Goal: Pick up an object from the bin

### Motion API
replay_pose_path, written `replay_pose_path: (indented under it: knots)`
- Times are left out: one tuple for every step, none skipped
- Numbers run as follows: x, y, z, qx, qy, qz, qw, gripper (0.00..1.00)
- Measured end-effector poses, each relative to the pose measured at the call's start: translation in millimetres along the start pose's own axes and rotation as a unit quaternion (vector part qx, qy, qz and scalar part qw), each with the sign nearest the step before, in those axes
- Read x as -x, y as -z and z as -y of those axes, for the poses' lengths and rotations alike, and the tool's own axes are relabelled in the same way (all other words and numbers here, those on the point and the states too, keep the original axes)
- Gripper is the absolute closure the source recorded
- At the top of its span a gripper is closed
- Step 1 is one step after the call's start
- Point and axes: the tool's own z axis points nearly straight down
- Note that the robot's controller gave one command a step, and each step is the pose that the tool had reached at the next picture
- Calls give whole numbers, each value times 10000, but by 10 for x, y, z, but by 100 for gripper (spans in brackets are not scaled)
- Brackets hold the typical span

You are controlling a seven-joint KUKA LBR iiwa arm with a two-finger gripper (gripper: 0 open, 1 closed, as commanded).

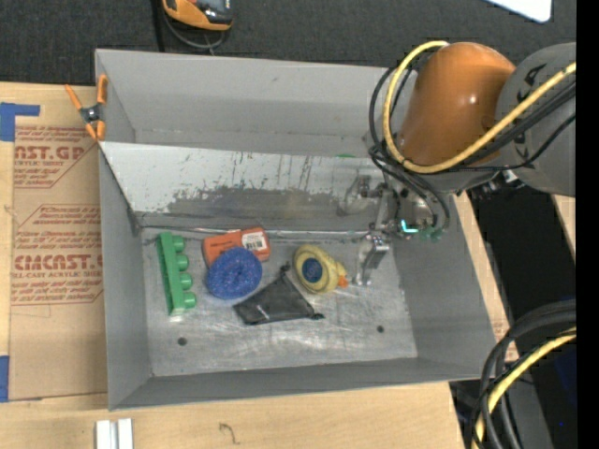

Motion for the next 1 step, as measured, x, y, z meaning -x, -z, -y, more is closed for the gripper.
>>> replay_pose_path:
  knots:
    - [15,40,1,-1,0,37,10000,0]
